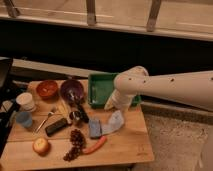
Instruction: Place banana in metal cup
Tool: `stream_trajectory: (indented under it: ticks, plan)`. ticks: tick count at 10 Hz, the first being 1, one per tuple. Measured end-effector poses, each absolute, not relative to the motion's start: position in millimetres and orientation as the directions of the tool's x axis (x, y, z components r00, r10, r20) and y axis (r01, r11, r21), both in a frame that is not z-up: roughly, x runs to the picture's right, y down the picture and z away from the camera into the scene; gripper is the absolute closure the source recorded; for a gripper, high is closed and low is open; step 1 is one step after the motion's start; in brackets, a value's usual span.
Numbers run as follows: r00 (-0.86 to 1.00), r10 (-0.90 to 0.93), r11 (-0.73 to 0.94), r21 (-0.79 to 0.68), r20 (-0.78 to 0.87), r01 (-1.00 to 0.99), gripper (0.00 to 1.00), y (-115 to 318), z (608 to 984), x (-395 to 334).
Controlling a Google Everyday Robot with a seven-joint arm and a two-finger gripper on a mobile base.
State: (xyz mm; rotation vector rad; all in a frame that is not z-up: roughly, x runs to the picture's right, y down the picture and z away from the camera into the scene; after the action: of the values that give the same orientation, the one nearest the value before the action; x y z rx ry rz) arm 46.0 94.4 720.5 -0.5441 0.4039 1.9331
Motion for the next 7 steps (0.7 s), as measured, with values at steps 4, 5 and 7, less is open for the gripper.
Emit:
stream_trajectory:
  ticks: [4,5,7]
  plan:
    - [-0.104,0.853,-0.227,-0.185,-0.512,-0.956,0.37,54.7,709.7,-46.1]
    - [-0.057,0.860,-0.195,-0.225,-0.507,-0.955,0.37,51.6,706.9,-57.3]
    - [0.013,0.869,-0.147,-0.284,-0.495,-0.947,0.37,47.7,701.8,-76.3]
